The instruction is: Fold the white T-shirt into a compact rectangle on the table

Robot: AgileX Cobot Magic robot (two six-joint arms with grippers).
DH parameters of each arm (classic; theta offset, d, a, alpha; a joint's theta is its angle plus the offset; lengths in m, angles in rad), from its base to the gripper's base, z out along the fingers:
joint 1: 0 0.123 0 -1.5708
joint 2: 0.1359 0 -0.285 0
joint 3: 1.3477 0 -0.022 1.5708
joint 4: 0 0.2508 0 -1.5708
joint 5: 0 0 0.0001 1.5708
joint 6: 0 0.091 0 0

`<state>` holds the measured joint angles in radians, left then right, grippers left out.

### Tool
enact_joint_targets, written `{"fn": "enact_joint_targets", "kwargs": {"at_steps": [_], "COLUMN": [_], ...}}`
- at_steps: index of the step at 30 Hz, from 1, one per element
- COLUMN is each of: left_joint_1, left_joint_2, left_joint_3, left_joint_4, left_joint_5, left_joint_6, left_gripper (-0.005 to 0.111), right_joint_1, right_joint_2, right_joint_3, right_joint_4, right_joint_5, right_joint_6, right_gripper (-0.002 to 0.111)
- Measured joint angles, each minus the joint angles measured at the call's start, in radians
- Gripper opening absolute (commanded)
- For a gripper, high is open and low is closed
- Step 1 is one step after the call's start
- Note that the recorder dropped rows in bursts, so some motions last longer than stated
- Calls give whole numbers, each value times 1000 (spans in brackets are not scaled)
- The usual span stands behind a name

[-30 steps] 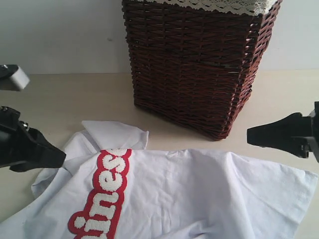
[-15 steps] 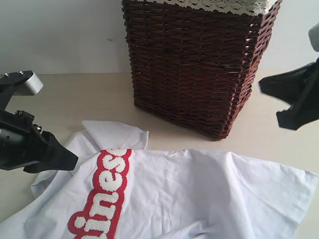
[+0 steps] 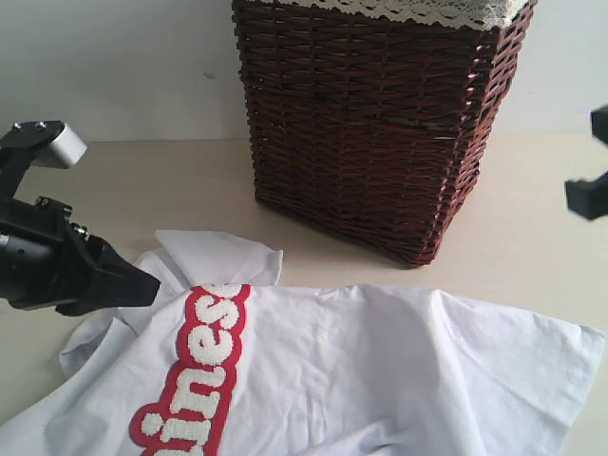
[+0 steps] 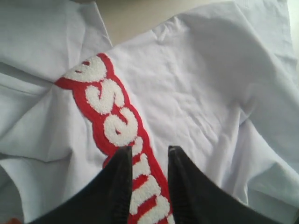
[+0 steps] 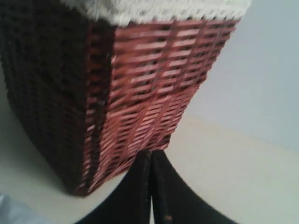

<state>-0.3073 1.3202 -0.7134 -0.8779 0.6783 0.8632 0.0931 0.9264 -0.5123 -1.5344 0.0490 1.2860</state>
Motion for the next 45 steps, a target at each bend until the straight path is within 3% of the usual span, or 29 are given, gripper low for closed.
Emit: {"fn": "enact_joint_targets", "kwargs": {"at_steps": [6, 19, 29, 35, 45], "left_joint_1": [0, 0, 0, 0, 0], "left_joint_2": [15, 145, 295, 459, 687], "left_joint_3": [0, 0, -71, -205, -320], "left_joint_4": [-50, -96, -156, -169, -173], "left_joint_5": [-99, -109, -347, -296, -243], "left_joint_6": [57, 158, 176, 176, 165], "left_gripper": [28, 28, 28, 28, 28], "right_joint_1": [43, 169, 174, 174, 176], "right_joint_2": [88, 386, 619, 725, 817], "right_joint_3": [148, 155, 104, 64, -41], "right_joint_4": [32, 39, 79, 133, 175], "right_joint_5": [-15, -28, -19, 63, 192], "right_joint_6": [-4, -177, -144, -137, -134], "right_gripper": [0, 0, 0, 0, 0]}}
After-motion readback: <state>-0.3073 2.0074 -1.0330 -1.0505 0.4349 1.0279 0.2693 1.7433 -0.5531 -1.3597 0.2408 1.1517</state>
